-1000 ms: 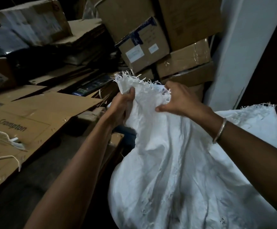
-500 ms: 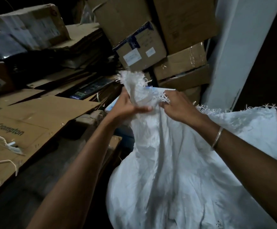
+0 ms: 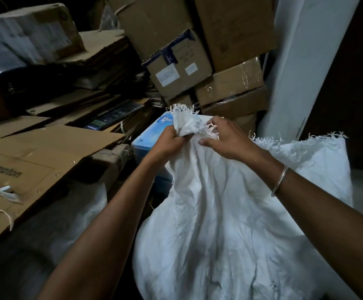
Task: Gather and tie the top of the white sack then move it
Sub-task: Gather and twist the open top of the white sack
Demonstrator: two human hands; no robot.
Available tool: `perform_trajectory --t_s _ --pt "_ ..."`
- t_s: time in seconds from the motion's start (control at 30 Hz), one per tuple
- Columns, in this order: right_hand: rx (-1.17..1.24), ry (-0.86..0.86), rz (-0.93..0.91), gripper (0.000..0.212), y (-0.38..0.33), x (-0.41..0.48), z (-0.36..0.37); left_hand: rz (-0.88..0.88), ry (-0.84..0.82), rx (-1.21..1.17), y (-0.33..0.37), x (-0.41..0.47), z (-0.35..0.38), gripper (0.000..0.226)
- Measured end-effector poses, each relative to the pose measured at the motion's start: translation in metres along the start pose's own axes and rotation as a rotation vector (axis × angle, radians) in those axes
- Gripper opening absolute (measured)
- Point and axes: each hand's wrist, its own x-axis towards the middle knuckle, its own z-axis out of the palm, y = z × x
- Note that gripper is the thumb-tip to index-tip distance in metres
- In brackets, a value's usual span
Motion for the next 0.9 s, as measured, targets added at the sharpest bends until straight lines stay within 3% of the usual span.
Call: perform_trajectory --t_s 0.1,0.23,0.33,0.43,0.5,0.6,0.63,0.7,0.8,0.83,0.9 --pt "-0.172 -0.063 0.001 0.052 0.009 -0.001 -0.004 -0.070 0.038 -0.154 -0.007 -0.002 0.003 0.020" --pt "-0.185 -0.109 0.022 0.045 0.018 0.001 -0.010 -0.201 0.066 -0.356 -0.012 -0.006 0.010 0.017" --pt "-0.153 -0.117 0.003 0.043 0.012 0.002 -0.010 -0.258 0.013 -0.381 -0.002 -0.010 0.021 0.038" --pt "-0.109 -0.135 0.056 0.035 0.018 0.004 -0.003 -0.230 -0.098 -0.430 0.010 -0.015 0.027 0.043" --pt "-0.022 -0.131 0.091 0.028 0.029 0.007 0.001 -0.191 -0.182 -0.362 0.010 -0.015 0.024 0.032" --pt "0.141 -0.119 0.128 0.021 0.035 0.004 0.000 -0.210 -0.129 -0.128 0.000 -0.009 0.022 0.064" --pt "0.169 -0.127 0.134 0.027 0.036 0.002 0.001 -0.215 -0.100 -0.060 0.000 -0.009 0.024 0.063" --pt "0.202 -0.137 0.138 0.037 0.033 0.001 0.001 -0.180 -0.070 0.018 0.000 -0.008 0.029 0.040" --pt "0.273 -0.152 0.105 0.031 0.033 0.004 -0.002 -0.158 -0.083 -0.064 0.003 -0.009 0.035 0.012" --pt "0.261 -0.181 0.101 0.039 0.033 0.003 -0.004 -0.203 -0.061 -0.128 0.002 -0.009 0.036 0.010" --pt "0.125 -0.227 0.096 0.072 0.035 -0.001 -0.007 -0.259 -0.034 -0.243 -0.006 -0.006 0.037 0.017"
